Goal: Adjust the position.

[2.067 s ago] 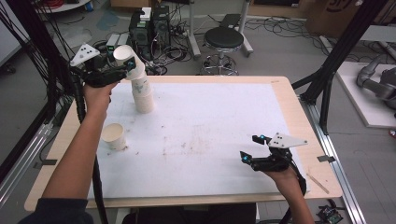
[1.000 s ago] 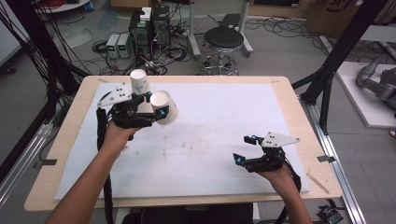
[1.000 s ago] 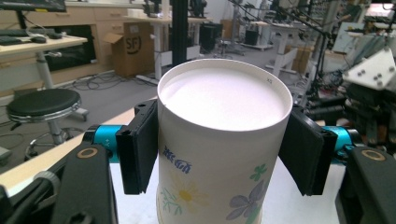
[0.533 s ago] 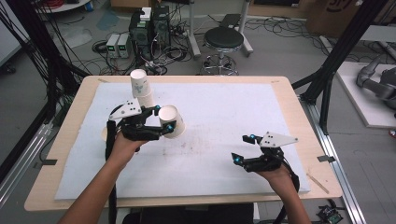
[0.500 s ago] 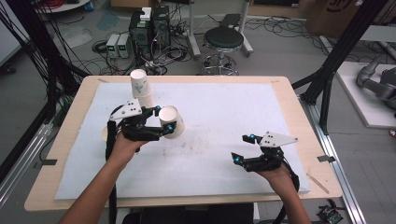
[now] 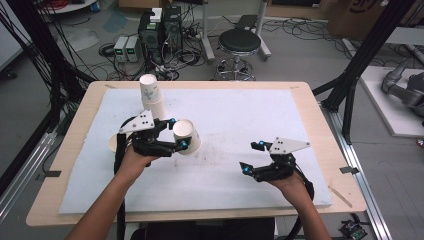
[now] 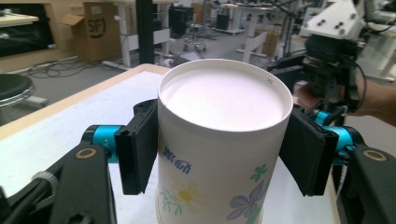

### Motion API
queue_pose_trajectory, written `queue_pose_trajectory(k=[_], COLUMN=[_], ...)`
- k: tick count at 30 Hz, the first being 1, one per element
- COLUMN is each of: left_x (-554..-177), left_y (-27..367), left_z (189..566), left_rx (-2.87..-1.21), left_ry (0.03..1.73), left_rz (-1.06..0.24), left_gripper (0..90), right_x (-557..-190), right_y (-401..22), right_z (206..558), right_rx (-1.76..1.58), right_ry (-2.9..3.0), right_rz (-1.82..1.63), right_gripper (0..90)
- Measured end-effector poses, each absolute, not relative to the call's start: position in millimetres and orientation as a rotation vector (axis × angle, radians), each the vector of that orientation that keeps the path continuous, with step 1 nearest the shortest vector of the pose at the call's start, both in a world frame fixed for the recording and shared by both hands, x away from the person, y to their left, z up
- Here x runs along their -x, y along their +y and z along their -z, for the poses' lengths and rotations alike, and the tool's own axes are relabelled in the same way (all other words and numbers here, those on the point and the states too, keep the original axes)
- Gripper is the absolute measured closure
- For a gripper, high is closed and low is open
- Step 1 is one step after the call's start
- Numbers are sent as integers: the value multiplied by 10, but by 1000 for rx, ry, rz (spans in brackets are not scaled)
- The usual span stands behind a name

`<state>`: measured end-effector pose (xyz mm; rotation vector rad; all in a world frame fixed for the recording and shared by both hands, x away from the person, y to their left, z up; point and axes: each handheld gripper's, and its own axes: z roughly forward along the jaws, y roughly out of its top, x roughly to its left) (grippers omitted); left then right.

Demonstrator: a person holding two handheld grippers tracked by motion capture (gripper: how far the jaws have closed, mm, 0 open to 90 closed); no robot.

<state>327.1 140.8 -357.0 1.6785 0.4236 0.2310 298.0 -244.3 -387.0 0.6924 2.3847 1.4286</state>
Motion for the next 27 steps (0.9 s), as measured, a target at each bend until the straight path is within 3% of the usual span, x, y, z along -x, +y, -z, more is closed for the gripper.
queue_pose_trajectory(k=[11,27], left_x=[-3226,-3191], left_y=[1282,932], left_z=[3645,3759], left_rx=[-1725,-1759], left_ry=[367,296], left_rz=[-165,-76], left_gripper=[340,341], right_x=[-3063,-3020], right_y=[-2132,-2007], right_z=[3791,3860], right_rx=[-554,-473], right_ry=[2444,2484], right_rz=[-1470,-1562], right_gripper=[197,198])
